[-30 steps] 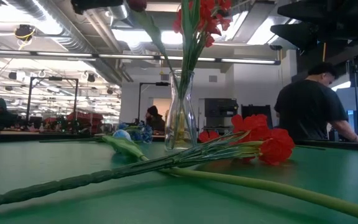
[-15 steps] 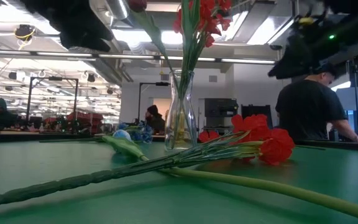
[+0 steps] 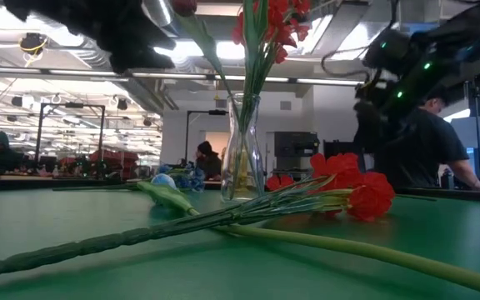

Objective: Sort flowers into vase by color
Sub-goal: Put the right blue flower into the yellow vase

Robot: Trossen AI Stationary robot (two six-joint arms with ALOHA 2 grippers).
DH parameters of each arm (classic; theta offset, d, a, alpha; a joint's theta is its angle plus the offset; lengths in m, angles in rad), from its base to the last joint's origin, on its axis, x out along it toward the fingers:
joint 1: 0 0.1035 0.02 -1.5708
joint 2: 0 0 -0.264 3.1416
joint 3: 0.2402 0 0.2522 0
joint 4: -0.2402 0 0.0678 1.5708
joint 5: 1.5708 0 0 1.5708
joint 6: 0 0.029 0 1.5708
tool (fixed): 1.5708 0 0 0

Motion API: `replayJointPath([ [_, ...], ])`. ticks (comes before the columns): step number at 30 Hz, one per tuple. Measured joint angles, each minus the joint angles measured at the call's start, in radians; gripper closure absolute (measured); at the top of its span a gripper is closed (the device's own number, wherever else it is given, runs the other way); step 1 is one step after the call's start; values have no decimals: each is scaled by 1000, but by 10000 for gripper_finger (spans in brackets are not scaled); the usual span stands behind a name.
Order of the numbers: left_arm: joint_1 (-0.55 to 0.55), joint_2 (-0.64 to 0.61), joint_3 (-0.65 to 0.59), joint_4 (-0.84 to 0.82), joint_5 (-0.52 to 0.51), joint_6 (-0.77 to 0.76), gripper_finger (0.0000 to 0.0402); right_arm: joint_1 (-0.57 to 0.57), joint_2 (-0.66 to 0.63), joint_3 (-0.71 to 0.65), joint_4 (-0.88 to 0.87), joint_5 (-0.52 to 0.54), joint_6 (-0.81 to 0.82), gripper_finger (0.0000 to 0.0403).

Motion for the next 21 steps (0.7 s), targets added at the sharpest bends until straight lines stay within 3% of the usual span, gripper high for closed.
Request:
replayJointPath([
  [8,77,0,-188,289,80,-40,168,-74,176,0,121,-54,-46,127],
  [21,54,0,-218,324,80,-79,168,-78,367,-1,199,-46,-79,127],
])
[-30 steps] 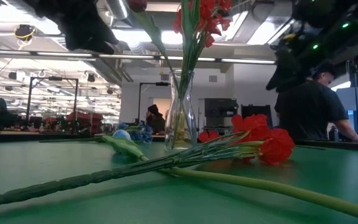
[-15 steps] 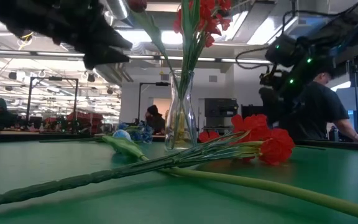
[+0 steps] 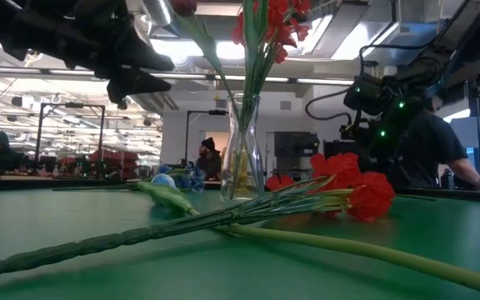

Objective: Sort flowers into vase by color
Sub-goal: Put the right blue flower into the yellow vase

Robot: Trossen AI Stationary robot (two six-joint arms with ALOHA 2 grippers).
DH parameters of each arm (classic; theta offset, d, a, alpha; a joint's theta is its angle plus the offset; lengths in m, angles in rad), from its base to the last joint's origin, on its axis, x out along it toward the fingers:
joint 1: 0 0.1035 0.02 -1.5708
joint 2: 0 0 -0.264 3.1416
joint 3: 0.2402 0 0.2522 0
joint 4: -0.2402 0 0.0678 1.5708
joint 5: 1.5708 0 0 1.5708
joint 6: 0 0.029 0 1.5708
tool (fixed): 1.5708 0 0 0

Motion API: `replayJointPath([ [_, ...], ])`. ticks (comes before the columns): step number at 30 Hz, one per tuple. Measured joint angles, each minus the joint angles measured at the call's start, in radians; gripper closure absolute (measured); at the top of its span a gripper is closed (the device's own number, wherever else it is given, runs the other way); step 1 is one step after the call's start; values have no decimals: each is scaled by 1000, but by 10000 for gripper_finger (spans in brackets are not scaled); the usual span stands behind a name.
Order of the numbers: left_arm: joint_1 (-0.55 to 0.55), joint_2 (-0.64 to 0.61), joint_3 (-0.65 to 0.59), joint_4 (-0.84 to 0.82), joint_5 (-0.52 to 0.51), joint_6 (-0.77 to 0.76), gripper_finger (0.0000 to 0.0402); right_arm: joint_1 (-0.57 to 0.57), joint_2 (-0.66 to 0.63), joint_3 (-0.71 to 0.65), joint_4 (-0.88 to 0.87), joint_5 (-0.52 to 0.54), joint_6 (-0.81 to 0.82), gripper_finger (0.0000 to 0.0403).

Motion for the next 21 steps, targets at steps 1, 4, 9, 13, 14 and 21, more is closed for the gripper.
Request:
replayJointPath([
  [1,-3,0,0,5,0,0,168,0,12,0,-1,6,0,127],
  [4,-4,0,0,12,0,0,168,1,32,1,7,20,1,127],
  [9,-4,0,0,19,0,-1,168,0,37,1,15,7,1,127],
  [13,-5,0,0,19,0,-13,168,0,38,1,28,2,1,136],
  [14,-5,0,0,19,0,-15,168,0,39,1,31,2,1,145],
  [21,-5,0,0,19,0,-19,168,1,39,0,36,-9,2,265],
])
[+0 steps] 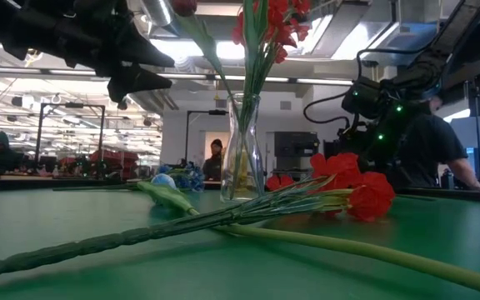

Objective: Sort flowers into vase by color
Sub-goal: Put the right blue flower into the yellow vase

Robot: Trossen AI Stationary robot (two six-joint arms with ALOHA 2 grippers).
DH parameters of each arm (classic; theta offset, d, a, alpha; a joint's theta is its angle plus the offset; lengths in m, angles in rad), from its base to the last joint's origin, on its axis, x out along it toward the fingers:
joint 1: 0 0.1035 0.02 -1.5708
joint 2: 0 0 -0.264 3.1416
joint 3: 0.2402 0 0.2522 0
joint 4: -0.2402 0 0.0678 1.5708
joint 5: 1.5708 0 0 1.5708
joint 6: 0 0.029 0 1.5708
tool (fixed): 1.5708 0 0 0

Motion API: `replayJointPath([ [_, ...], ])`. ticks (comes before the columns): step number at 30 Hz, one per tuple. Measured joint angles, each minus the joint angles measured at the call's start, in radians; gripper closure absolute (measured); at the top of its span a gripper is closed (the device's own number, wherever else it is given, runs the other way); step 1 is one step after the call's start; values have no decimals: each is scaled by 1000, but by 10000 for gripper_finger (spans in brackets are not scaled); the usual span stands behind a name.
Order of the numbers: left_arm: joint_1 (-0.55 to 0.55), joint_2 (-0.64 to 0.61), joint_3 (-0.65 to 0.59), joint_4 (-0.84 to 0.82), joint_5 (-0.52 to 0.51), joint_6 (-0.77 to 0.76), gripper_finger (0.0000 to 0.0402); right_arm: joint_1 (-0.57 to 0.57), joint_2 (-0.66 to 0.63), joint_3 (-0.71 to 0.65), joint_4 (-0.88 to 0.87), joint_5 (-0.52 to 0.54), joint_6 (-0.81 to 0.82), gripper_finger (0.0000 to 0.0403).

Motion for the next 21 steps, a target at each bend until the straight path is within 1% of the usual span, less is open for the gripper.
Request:
replayJointPath([
  [5,0,0,0,0,0,0,168,0,1,-1,13,-34,0,367],
  [6,0,0,0,0,0,0,168,0,1,-1,17,-48,0,382],
  [7,0,0,0,0,0,0,168,0,1,-1,24,-62,0,388],
  [9,0,0,0,0,0,0,168,0,1,-1,43,-95,5,385],
  [12,0,0,0,0,0,0,168,0,-1,-1,79,-125,33,363],
  [14,0,0,0,-1,0,0,168,0,-10,-1,108,-147,49,360],
  [18,-1,0,0,-2,0,-1,168,0,-46,-1,174,-198,82,388],
  [21,-6,0,0,-2,0,-2,168,0,-90,-1,216,-219,105,390],
])
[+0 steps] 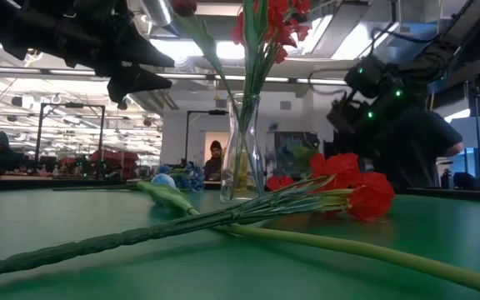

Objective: Sort flowers into vase by color
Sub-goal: Put the right blue flower into the yellow vase

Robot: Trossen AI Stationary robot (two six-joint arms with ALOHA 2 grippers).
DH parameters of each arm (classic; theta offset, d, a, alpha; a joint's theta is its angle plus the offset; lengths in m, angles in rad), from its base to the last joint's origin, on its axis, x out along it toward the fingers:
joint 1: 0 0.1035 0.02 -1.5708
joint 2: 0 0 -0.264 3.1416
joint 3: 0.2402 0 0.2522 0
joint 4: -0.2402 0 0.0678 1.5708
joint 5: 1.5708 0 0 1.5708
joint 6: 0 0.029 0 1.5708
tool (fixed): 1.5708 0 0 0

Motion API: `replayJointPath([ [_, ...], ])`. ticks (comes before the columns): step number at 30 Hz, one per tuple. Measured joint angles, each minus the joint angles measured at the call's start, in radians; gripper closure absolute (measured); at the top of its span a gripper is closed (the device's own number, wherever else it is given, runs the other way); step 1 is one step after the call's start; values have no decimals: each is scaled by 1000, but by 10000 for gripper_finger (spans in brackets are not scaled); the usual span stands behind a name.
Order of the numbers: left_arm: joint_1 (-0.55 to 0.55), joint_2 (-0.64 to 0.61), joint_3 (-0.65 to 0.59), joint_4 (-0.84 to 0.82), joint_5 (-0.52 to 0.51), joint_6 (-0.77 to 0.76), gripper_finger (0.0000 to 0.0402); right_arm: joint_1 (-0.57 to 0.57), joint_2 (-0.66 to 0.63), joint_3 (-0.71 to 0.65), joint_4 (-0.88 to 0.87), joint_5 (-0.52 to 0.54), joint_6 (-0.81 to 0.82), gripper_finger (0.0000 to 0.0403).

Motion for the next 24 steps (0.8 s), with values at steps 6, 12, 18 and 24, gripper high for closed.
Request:
replayJointPath([
  [6,-23,0,0,0,-1,0,168,1,-115,0,82,-4,58,385],
  [12,-32,0,0,1,-12,1,168,73,-162,0,439,-55,104,389],
  [18,-32,0,0,2,-13,8,168,186,-125,0,819,-59,-15,394],
  [24,-32,0,0,3,-13,23,168,196,-29,0,1053,-52,-27,393],
])
